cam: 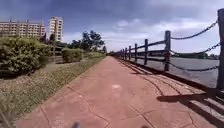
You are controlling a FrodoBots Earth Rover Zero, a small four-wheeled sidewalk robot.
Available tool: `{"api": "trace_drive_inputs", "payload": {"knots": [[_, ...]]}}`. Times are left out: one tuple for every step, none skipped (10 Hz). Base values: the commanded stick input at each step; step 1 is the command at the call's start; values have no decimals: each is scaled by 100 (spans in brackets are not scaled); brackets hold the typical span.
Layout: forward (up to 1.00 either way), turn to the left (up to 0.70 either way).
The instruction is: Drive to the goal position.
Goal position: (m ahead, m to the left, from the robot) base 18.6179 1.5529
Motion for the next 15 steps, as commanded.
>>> {"api": "trace_drive_inputs", "payload": {"knots": [[70, 0], [70, 0], [70, 0], [70, 0], [70, 0], [70, 0], [70, 0], [70, 0], [70, 0], [70, 0], [70, 0], [70, 0], [70, 0], [70, 0], [70, 0]]}}
